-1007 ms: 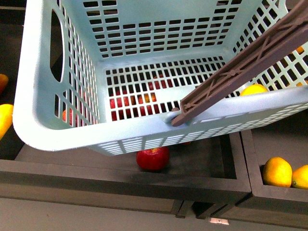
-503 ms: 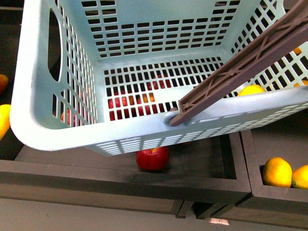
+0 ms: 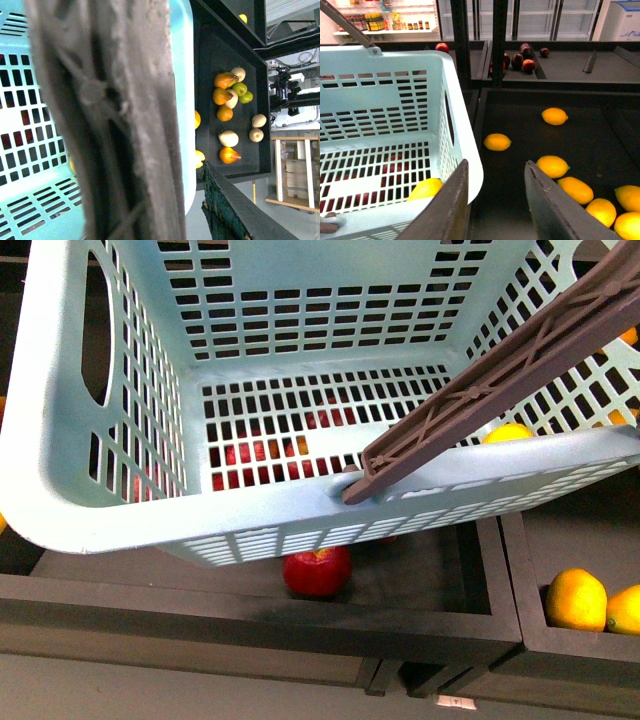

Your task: Pick lemon and mango into basket

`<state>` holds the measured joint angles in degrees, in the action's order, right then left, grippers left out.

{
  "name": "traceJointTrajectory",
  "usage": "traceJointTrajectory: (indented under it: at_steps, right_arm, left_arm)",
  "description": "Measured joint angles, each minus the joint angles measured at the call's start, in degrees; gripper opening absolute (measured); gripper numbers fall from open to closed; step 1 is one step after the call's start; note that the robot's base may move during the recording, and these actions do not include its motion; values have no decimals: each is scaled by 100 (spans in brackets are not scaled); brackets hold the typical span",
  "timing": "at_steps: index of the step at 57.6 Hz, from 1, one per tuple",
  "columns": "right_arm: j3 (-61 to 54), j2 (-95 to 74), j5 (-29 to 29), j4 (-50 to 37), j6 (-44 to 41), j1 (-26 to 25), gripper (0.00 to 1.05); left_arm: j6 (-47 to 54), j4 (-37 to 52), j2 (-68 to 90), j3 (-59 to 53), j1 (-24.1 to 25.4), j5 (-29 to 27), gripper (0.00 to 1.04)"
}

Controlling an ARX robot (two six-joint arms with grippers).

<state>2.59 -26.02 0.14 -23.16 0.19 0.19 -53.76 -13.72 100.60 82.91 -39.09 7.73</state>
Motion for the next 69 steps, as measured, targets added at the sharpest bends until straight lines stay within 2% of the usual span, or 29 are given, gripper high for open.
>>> traceJointTrajectory:
  at_steps: [3,7,18,25,69]
  right_arm:
    - [0,0,0,0,0,0,52]
    - [0,0,0,0,0,0,70]
    - [-7,7,17,0,2,0,97]
    - [-7,22,4,0,0,-9,96]
    - [-22,31,-4,2,0,-13,96]
  left_arm:
    - [0,0,0,0,0,0,28]
    - [0,0,0,-2,0,0,28]
    - [15,0,2,0,-61,31,28]
    - [-33,0,2,0,-72,144,28]
    - [7,2,4,13,4,20,28]
